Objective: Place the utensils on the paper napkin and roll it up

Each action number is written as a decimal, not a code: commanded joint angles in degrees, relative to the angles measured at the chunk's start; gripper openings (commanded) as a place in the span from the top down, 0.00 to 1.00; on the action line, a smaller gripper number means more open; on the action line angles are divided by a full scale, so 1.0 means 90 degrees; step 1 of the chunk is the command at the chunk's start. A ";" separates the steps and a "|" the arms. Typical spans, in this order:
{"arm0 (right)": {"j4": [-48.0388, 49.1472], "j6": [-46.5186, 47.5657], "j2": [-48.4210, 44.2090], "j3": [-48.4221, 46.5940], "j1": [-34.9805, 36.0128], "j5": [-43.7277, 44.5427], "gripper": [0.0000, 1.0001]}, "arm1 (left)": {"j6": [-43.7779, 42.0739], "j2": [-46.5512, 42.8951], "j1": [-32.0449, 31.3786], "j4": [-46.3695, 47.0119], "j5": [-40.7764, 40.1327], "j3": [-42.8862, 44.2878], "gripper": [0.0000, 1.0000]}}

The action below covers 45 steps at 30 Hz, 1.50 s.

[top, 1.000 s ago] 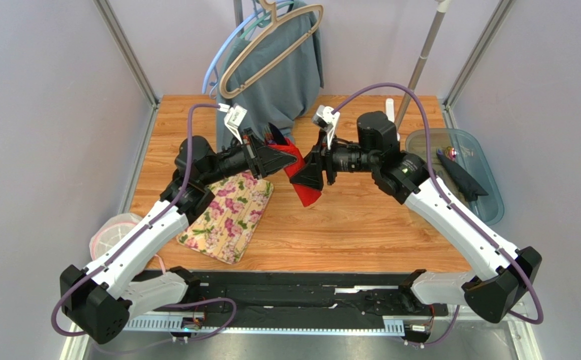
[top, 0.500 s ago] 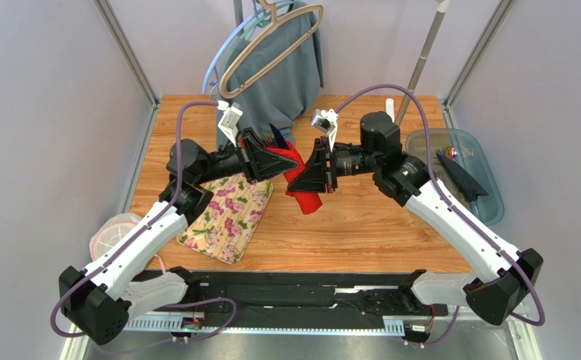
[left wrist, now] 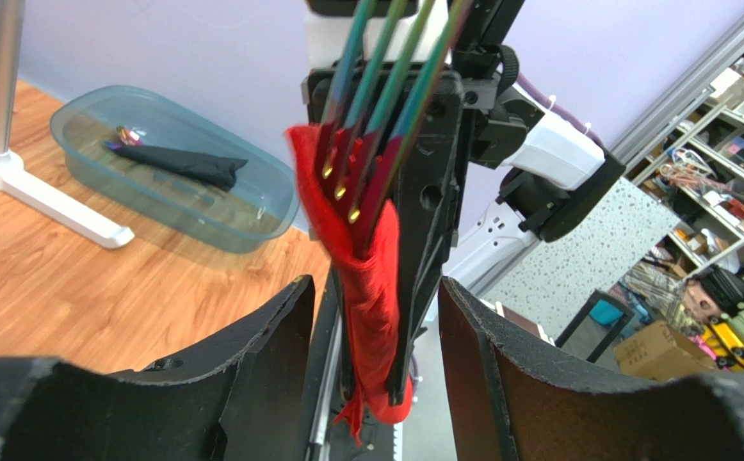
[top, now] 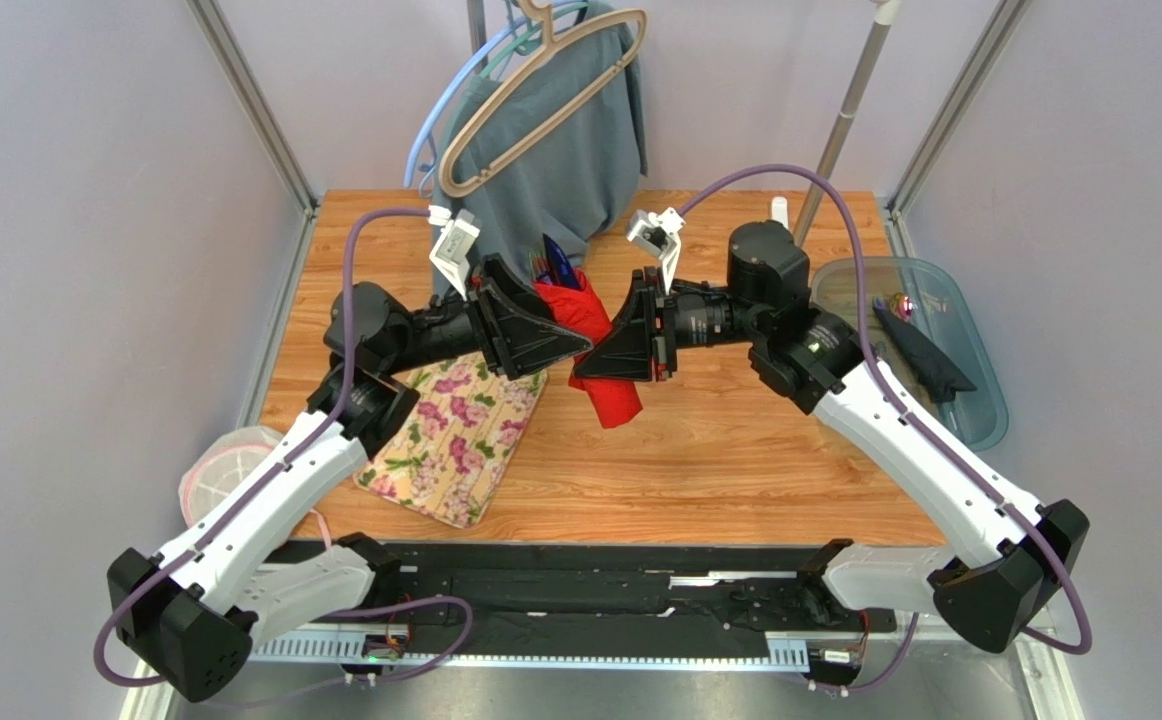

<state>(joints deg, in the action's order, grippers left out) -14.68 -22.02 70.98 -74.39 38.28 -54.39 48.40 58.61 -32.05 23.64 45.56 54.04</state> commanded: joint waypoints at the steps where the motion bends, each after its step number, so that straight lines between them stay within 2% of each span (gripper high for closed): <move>1: 0.0615 -0.0190 -0.0270 -0.0221 -0.0006 0.0018 1.00 | -0.0027 -0.0057 -0.0022 -0.0058 0.0025 -0.0116 0.41; 6: 0.0800 -0.0258 -0.0279 -0.0162 0.0004 -0.0011 1.00 | 0.0246 0.0099 -0.0042 0.0244 -0.0004 -0.0106 0.44; 19: 0.1152 -0.0317 -0.0435 0.0111 0.0004 -0.0206 1.00 | 0.0833 0.0343 -0.0081 0.0606 -0.0199 -0.0136 0.80; 22: 0.1181 -0.0288 -0.0523 0.0169 0.0014 -0.0207 1.00 | 0.0862 0.0382 -0.0101 0.0645 -0.0160 -0.0106 0.82; 27: 0.1289 -0.0366 -0.0504 0.0131 0.0014 -0.0158 1.00 | 0.0833 0.0441 -0.0305 0.0655 -0.0170 -0.0135 0.80; 29: 0.1289 -0.0366 -0.0514 0.0111 0.0014 -0.0119 1.00 | 0.0726 0.0460 -0.0364 0.0529 -0.0121 -0.0126 0.88; 30: 0.1279 -0.0366 -0.0523 0.0102 0.0014 -0.0119 1.00 | 0.0774 0.0480 -0.0393 0.0508 -0.0102 -0.0145 0.98; 38: 0.0987 -0.0249 -0.0514 -0.0025 0.0004 -0.0051 1.00 | 0.0901 0.0500 -0.0413 0.0342 -0.0189 -0.0223 1.00; 42: 0.0587 -0.0024 -0.0543 -0.0035 0.0004 0.0047 0.91 | 0.0901 0.0480 -0.0296 0.0449 -0.0248 -0.0155 1.00; 43: 0.0518 0.0053 -0.0562 -0.0026 -0.0005 0.0047 0.87 | 0.0892 0.0480 -0.0219 0.0459 -0.0248 -0.0136 1.00; 44: 0.0421 0.0074 -0.0572 -0.0025 -0.0006 0.0086 0.78 | 0.0882 0.0480 -0.0189 0.0479 -0.0248 -0.0106 1.00; 45: 0.0362 0.0093 -0.0582 -0.0016 -0.0015 0.0106 0.75 | 0.0872 0.0480 -0.0150 0.0479 -0.0248 -0.0048 1.00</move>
<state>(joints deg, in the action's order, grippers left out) -12.36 -24.36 67.85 -72.03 37.30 -52.64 55.44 61.71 -34.24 29.28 44.88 53.15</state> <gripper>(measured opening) 0.191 0.027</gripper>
